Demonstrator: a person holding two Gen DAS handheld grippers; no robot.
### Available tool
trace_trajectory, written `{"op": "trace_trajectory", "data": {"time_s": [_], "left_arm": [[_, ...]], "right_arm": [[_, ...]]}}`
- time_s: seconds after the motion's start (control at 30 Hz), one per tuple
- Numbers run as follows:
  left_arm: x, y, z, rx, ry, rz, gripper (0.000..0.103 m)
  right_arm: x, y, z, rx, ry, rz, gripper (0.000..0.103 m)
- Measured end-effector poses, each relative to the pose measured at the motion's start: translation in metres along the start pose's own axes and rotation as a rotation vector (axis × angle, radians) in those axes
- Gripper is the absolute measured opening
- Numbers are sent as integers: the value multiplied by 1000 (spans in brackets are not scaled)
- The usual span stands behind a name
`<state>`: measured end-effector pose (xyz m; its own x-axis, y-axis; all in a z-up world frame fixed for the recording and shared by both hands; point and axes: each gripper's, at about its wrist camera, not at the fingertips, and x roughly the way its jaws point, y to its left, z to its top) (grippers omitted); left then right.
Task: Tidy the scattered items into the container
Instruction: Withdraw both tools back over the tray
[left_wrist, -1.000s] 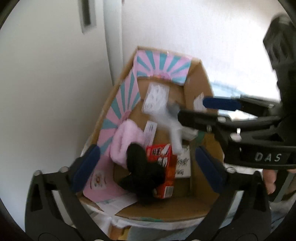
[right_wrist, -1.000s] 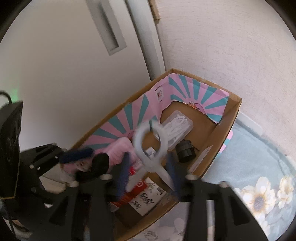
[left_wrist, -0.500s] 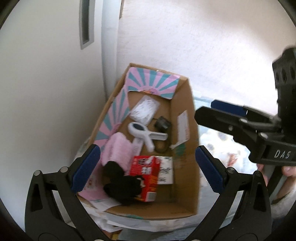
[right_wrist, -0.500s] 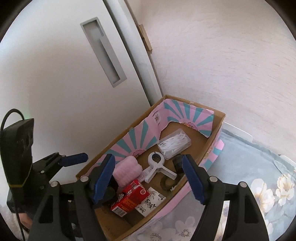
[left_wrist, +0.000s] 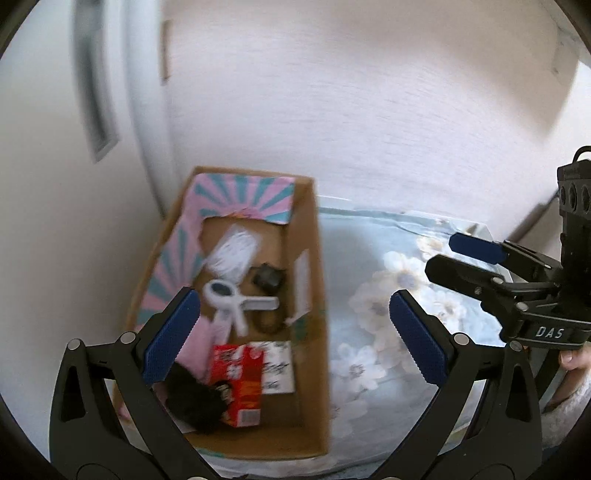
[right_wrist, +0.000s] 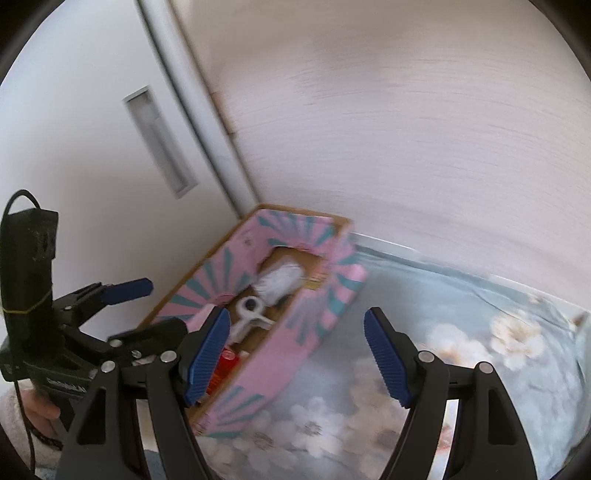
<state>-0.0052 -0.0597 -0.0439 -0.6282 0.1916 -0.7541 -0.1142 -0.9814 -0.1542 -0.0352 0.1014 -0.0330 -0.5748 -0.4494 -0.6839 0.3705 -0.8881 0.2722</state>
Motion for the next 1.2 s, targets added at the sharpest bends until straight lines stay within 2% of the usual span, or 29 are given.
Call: {"op": "trace_trajectory", "data": {"time_s": [0.2, 0.3, 0.4, 0.53, 0.67, 0.8, 1.03, 1.2], "left_arm": [[13, -41, 10, 71, 11, -56, 102], [27, -63, 13, 99, 46, -95, 102], [44, -85, 12, 132, 83, -97, 102], [79, -106, 2, 132, 174, -127, 102], [108, -116, -13, 126, 264, -146, 102], [126, -118, -26, 135, 307, -130, 102], [154, -108, -40, 78, 357, -108, 102], [166, -104, -45, 51, 376, -112, 102]], "right_arm": [[-25, -37, -22, 88, -2, -94, 71], [-36, -54, -35, 126, 1, -150, 71], [-38, -65, -49, 146, 25, -219, 71], [-35, -75, -72, 142, 49, -298, 71], [-18, -84, -98, 132, 112, -344, 71], [-3, -90, -115, 119, 158, -334, 71], [25, -90, -129, 39, 227, -361, 71], [35, -93, -138, 120, 224, -386, 71]]}}
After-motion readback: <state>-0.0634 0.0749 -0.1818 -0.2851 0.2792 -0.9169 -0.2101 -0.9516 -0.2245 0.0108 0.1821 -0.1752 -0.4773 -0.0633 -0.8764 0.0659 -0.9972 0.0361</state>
